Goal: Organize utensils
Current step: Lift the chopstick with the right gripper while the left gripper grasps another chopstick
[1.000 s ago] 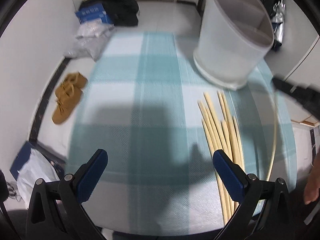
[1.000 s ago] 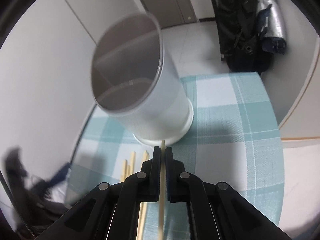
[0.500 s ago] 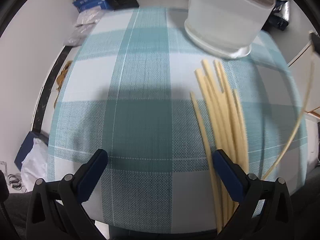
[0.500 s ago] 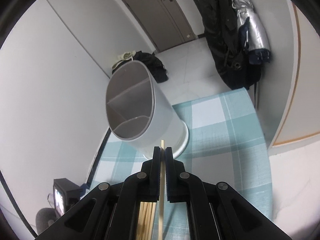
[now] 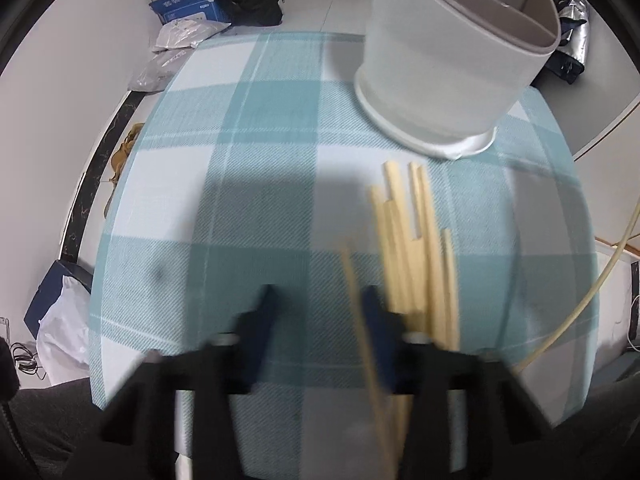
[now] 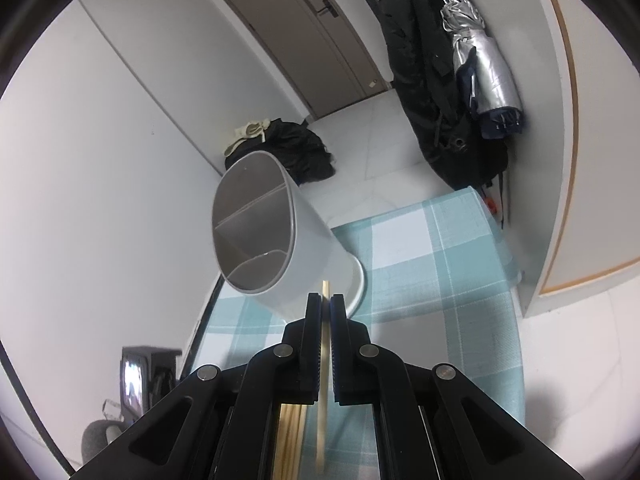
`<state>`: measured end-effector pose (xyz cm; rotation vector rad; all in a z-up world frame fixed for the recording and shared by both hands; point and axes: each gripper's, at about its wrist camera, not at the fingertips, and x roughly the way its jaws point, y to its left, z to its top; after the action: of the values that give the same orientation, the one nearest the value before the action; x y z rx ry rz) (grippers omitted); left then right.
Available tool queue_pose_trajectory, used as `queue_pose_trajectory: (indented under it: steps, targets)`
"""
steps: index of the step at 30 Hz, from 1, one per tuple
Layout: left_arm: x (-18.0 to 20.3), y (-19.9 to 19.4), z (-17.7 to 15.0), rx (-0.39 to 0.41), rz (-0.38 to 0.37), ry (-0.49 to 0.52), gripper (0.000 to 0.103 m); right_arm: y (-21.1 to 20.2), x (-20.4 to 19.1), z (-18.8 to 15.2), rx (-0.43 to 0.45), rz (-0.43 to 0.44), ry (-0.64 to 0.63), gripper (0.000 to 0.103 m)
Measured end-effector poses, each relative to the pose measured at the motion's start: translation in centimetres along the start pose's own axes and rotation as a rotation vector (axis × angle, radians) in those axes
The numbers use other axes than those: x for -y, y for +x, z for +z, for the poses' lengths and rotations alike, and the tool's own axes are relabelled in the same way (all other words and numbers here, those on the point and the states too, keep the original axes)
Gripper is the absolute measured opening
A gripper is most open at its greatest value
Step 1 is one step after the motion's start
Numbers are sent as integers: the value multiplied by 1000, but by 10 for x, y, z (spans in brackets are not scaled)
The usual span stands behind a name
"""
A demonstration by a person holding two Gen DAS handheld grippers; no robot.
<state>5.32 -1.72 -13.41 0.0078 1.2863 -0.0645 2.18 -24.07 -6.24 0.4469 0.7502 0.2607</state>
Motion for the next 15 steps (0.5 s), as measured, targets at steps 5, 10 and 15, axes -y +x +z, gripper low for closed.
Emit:
queue_pose_trajectory:
  steps: [5, 10, 15]
  targets:
    - [6, 5, 6, -14, 15, 0, 1, -4, -5, -1, 16, 0, -21, 3]
    - [3, -4, 9, 25, -13, -30, 1, -6, -16, -4, 30, -2, -70, 3]
    - [-10, -43, 6, 191, -89, -50, 1, -10, -29, -9, 49, -1, -121, 3]
